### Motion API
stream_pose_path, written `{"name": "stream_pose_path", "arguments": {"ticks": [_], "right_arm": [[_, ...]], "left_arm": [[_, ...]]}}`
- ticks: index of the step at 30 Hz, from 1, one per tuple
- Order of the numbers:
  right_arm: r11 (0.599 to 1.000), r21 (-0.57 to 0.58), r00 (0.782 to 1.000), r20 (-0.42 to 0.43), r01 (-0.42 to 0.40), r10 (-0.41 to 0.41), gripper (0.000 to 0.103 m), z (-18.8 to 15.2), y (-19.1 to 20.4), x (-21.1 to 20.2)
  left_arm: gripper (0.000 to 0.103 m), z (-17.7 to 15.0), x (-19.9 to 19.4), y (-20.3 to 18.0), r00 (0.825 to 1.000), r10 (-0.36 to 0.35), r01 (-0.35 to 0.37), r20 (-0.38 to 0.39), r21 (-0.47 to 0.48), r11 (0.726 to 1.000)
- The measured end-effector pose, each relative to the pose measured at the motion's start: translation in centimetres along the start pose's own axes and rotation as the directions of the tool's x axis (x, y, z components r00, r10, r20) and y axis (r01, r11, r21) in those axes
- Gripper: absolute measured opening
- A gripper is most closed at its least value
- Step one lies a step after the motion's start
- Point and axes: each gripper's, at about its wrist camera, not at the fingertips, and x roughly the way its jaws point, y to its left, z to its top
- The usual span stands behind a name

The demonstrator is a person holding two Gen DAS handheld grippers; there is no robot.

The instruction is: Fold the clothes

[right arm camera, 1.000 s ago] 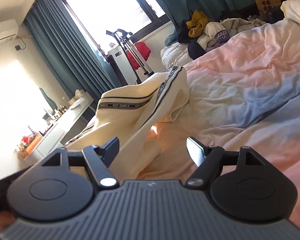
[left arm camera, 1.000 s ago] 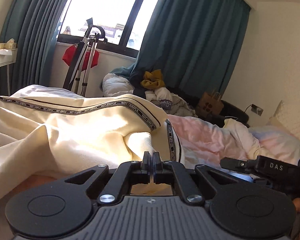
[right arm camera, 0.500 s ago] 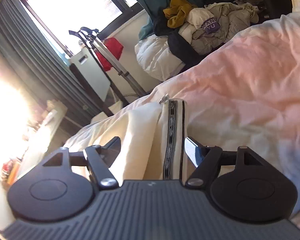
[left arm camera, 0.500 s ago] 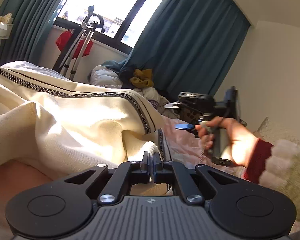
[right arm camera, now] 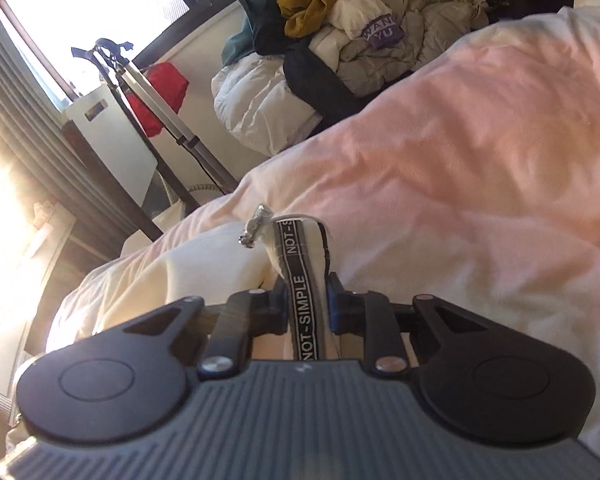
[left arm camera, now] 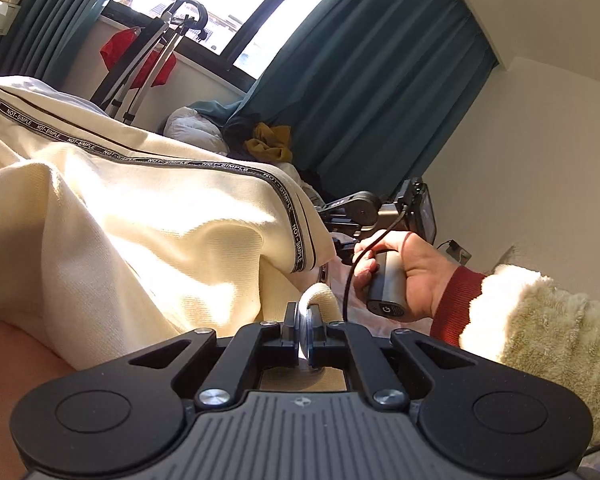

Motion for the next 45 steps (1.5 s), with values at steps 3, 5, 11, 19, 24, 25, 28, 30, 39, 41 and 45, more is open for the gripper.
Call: {"name": "stream_pose_path", "arguments": {"ticks": [3,5,11,19,24,25,28,30,39,41,45], "right_arm": [[1.0,0.014,0.997,0.073,-0.026,0.025,0.02,1.0,-0.7,-4.0],[0.999,0.028,0.991,0.126,-0.038,0.034,0.019,1.6,-1.4,-7.0],[0.992,0.114,0.947,0.32,-0.056,0.017,0.019,2.0,-6.2,-17.8],[0.945,0.323,0.905,0.415,-0.051,-0.094,0.018,-2.1,-16.4,-27.2],[0.844,0.534,0.96,0.209,0.049,-0.187,0.017,-6.2,-23.4,-26.3],[0.838,0.544,0.963,0.194,0.052,-0.186,0.017,-6.5,-23.8,-26.2],[0.816,0.574,0.972,0.151,0.063,-0.181,0.017,-7.5,-25.0,-25.8],[0.802,0.593,0.976,0.123,0.071,-0.177,0.017,-8.1,-25.7,-25.5],[0.782,0.621,0.983,0.108,0.052,-0.151,0.017,-8.6,-26.8,-25.3],[0.772,0.635,0.983,0.112,0.042,-0.145,0.017,-8.6,-27.0,-25.2],[0.762,0.647,0.978,0.14,0.028,-0.155,0.017,-8.7,-26.5,-25.0]], "left_arm": [[0.005,-0.2,-0.2,-0.5,0.998,-0.052,0.053,-0.019,0.014,0.999],[0.005,-0.5,-0.3,-1.0,0.999,-0.05,0.051,-0.013,0.042,0.998],[0.006,-0.8,-0.4,-1.6,0.998,-0.053,0.055,-0.017,0.069,0.996],[0.014,-1.7,-0.5,-3.3,0.997,-0.036,0.044,-0.074,0.116,0.992],[0.026,-2.5,-1.8,-4.5,0.995,0.012,-0.001,-0.1,0.114,0.994],[0.035,-2.5,-2.3,-4.6,0.994,0.031,-0.02,-0.101,0.105,0.994],[0.044,-2.1,-4.2,-4.4,0.991,0.092,-0.09,-0.1,0.025,0.996],[0.051,-1.2,-5.7,-3.4,0.985,0.126,-0.137,-0.12,-0.082,0.987],[0.076,0.6,-14.3,8.1,0.972,0.2,-0.225,-0.12,-0.709,0.669],[0.076,0.6,-16.8,10.6,0.96,0.27,-0.223,-0.078,-0.795,0.565],[0.077,0.2,-21.2,14.4,0.889,0.456,-0.23,-0.045,-0.905,0.358]]}}
